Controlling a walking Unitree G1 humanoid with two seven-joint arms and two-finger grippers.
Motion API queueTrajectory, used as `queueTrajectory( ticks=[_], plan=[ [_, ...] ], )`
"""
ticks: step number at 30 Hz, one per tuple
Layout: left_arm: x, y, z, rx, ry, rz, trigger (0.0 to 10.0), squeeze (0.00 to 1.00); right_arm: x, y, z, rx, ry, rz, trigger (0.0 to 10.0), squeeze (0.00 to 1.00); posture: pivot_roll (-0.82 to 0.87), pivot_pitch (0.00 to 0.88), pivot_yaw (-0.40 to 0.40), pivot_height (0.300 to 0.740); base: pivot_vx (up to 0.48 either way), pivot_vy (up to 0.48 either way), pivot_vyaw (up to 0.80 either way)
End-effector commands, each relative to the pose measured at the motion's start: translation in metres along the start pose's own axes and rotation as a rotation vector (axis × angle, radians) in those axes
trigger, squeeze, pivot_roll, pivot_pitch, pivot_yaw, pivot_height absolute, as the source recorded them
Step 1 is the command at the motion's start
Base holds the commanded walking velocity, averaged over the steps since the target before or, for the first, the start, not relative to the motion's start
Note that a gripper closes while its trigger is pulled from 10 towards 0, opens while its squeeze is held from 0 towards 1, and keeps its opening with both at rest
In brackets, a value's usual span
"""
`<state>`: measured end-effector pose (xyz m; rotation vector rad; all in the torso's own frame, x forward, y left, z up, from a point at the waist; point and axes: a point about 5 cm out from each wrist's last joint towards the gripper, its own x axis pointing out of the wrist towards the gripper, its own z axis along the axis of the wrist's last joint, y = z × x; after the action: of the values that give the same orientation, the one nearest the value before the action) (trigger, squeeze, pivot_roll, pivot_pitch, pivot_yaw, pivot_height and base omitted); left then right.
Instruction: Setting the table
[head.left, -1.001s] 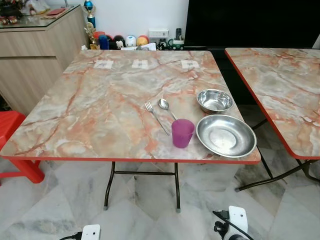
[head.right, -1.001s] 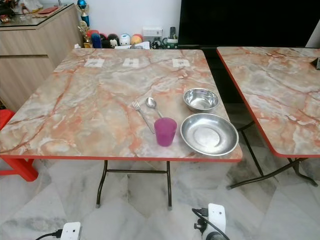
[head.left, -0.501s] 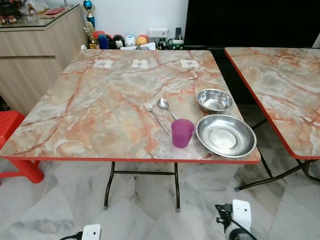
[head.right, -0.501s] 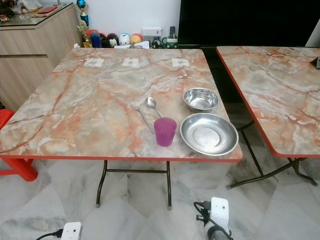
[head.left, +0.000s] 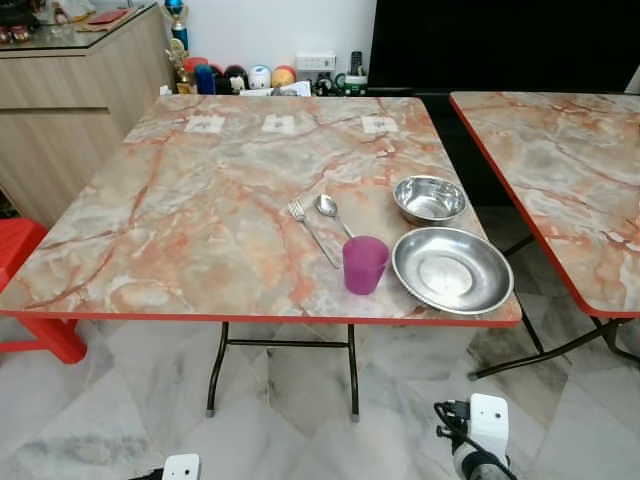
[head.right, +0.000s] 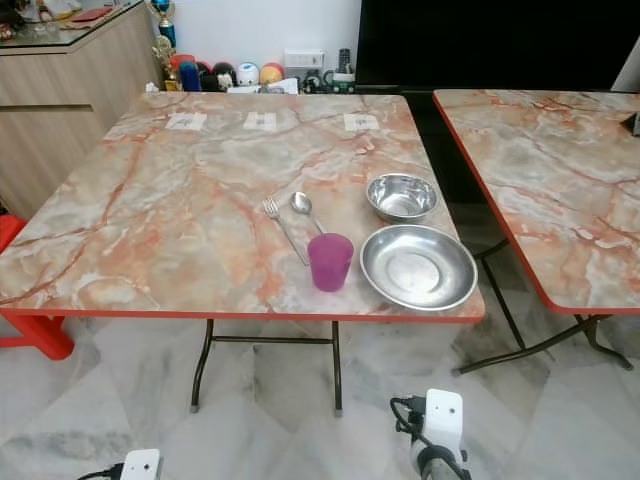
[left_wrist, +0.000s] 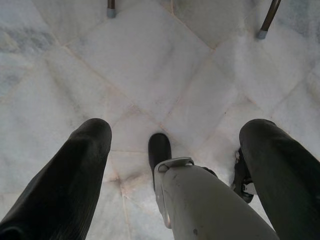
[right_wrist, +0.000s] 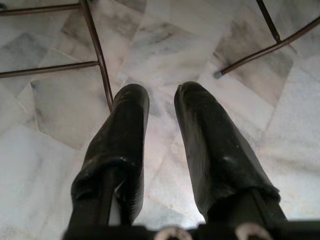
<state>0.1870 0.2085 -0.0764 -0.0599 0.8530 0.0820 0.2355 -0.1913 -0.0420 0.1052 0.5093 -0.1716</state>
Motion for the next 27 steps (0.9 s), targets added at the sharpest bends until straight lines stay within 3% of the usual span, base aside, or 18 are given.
queueTrajectory(
  ticks=[1, 13, 17, 27],
  plan=[
    [-0.002, 0.002, -0.006, -0.019, 0.006, 0.007, 10.0, 0.0, -0.003, -0.004, -0.008, 0.014, 0.039, -0.035, 10.0, 0.0, 0.01, 0.088, -0.046, 0.74, 0.0, 0.0, 0.0],
    [-0.003, 0.004, -0.007, -0.013, 0.006, 0.011, 10.0, 0.0, -0.003, -0.004, -0.003, -0.039, -0.017, -0.043, 10.0, 0.0, 0.01, 0.08, -0.043, 0.74, 0.0, 0.0, 0.0],
    [-0.003, 0.004, -0.006, -0.014, 0.001, 0.008, 10.0, 0.0, -0.003, -0.003, 0.002, -0.094, -0.067, -0.032, 10.0, 0.0, 0.01, 0.073, -0.045, 0.74, 0.0, 0.0, 0.0],
    [-0.002, 0.001, -0.007, -0.009, -0.006, -0.001, 10.0, 0.0, -0.004, -0.003, -0.002, -0.087, -0.036, -0.035, 10.0, 0.0, 0.0, 0.056, -0.057, 0.74, 0.0, 0.0, 0.0]
  ],
)
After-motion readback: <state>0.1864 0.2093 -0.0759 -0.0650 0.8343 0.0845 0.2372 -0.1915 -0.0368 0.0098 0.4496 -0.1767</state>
